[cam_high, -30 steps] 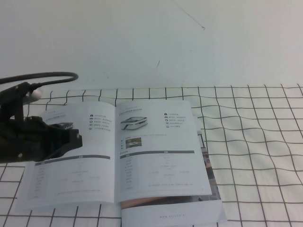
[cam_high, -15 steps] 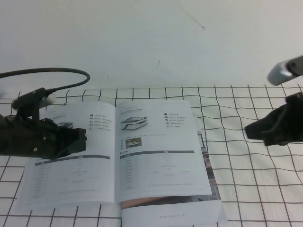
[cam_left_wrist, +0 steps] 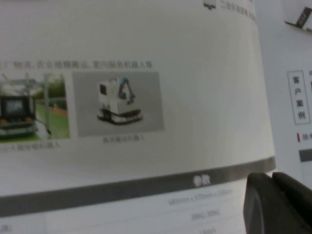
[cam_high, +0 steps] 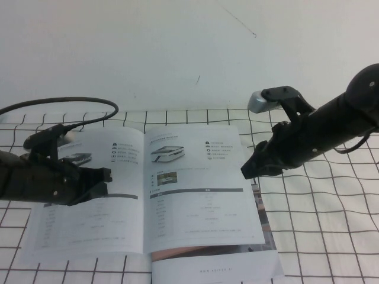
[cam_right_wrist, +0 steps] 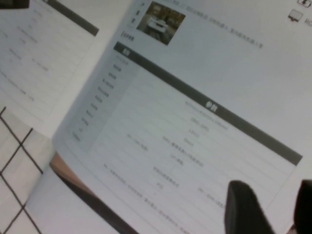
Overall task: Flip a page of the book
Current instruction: Open the closed book
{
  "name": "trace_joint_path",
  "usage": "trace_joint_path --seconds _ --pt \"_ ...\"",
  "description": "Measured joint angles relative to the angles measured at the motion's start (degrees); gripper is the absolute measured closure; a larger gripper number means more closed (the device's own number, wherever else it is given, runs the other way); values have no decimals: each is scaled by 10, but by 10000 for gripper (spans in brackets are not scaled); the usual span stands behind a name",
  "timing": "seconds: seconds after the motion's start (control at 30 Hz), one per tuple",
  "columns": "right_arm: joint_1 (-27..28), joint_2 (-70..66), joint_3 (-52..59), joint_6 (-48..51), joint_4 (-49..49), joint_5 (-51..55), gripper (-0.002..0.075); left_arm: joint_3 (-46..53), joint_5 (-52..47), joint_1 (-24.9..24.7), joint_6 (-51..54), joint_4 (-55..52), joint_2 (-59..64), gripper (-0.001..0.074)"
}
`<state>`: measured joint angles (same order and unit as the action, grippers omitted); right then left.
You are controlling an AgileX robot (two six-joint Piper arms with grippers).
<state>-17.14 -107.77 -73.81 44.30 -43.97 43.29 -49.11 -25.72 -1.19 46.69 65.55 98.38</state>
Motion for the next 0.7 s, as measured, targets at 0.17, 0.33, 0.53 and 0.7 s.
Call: trace_joint_path --seconds 0.17,0.33,0.53,0.7 --pt "0 -53 -45 -51 0 -7 411 -1 52 0 40 16 15 737" --pt "0 -87 -57 -70 0 -12 389 -1 54 0 47 29 43 737" --pt "0 -107 -57 -75 1 -8 387 -8 6 0 57 77 52 737" --pt "0 -107 -57 -76 1 1 386 -37 -93 0 74 113 52 737"
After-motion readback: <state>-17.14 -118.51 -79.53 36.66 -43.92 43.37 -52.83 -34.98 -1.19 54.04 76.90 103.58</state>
